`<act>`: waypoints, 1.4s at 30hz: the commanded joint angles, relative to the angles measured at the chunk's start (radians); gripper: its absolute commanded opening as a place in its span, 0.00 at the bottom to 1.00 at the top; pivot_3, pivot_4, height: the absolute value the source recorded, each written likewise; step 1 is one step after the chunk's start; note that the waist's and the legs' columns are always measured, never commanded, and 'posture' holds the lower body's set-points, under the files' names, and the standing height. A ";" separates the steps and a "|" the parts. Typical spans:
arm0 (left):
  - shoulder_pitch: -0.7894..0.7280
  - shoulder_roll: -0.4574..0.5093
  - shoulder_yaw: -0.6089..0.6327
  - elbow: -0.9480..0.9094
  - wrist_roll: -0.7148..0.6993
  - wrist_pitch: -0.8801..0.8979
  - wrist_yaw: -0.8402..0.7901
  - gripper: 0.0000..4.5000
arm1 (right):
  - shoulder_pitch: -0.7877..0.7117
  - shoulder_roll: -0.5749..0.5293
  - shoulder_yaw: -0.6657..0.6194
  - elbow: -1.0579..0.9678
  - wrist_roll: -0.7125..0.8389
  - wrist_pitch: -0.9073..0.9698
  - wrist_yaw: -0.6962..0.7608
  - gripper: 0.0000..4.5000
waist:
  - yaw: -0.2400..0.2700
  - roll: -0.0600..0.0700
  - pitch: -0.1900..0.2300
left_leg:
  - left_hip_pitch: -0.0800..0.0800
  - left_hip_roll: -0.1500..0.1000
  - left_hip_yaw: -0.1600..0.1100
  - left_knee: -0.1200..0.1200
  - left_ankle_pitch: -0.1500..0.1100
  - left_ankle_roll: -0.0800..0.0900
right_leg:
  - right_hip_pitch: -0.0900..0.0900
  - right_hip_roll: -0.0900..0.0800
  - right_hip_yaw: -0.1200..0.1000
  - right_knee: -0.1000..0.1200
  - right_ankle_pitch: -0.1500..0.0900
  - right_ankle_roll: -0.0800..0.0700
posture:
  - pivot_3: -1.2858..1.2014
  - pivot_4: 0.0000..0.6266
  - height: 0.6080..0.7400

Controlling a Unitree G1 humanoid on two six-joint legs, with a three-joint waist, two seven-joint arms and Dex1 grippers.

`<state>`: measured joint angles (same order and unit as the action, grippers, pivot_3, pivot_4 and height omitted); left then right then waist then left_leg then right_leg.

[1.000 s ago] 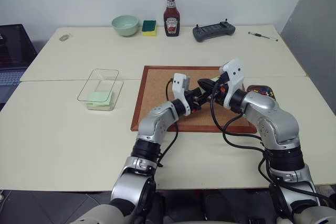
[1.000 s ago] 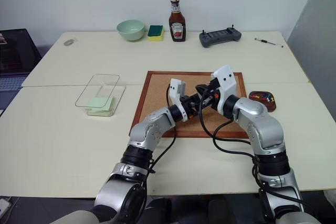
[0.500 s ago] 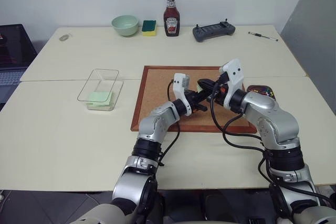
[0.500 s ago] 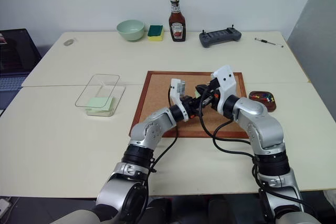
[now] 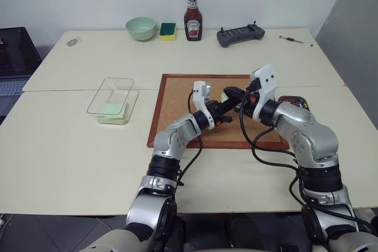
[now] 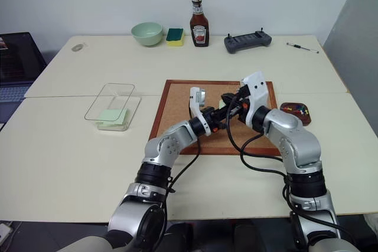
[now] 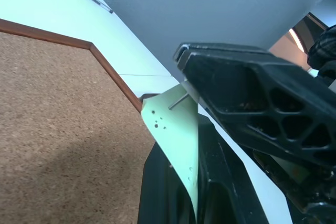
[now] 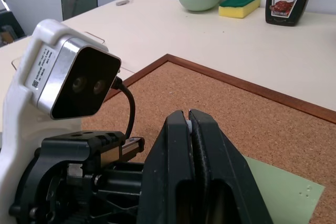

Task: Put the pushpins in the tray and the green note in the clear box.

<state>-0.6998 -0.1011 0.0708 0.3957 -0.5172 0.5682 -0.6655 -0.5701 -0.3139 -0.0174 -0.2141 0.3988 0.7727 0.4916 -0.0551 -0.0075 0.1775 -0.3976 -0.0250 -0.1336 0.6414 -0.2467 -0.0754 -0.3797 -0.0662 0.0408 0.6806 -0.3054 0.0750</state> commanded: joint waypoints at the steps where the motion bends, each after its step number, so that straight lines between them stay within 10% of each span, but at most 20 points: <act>1: 0.002 -0.003 0.001 -0.046 -0.024 0.008 -0.001 0.00 | -0.027 -0.009 -0.046 -0.064 0.042 0.016 -0.012 0.00 | 0.000 0.000 0.000 | 0.000 0.000 0.000 0.000 0.000 0.000 | 0.000 0.000 0.000 0.000 0.000 0.000 | 0.52 0.24 1.00; 18: 0.020 0.013 -0.012 -0.053 0.001 -0.013 0.026 0.00 | -0.023 -0.106 -0.203 -0.077 0.149 0.086 -0.040 0.00 | 0.003 0.000 0.000 | 0.000 0.000 0.000 0.000 0.000 0.000 | 0.000 0.000 0.000 0.000 0.000 0.000 | 0.52 0.24 1.00; 27: 0.080 0.075 -0.036 -0.136 0.038 -0.026 0.048 0.00 | 0.127 -0.387 -0.091 0.095 -0.178 -0.163 -0.033 0.00 | 0.003 -0.001 0.000 | 0.000 0.000 0.001 0.000 0.000 0.000 | 0.000 0.000 0.001 0.000 0.000 0.000 | 0.52 0.24 1.00; 42: 0.103 0.093 -0.045 -0.168 0.043 -0.025 0.059 0.00 | 0.150 -0.378 -0.044 0.358 -0.347 -0.366 -0.065 0.05 | 0.003 -0.001 0.001 | 0.000 0.000 0.002 0.001 0.000 0.000 | 0.000 0.000 0.001 0.000 0.000 0.000 | 0.52 0.24 1.00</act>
<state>-0.5886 -0.0042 0.0261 0.2652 -0.4674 0.5568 -0.6112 -0.4012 -0.6909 -0.0548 0.1443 0.0684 0.4428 0.4339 -0.0525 -0.0088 0.1783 -0.3977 -0.0249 -0.1315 0.6420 -0.2466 -0.0757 -0.3793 -0.0663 0.0420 0.6803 -0.3054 0.0751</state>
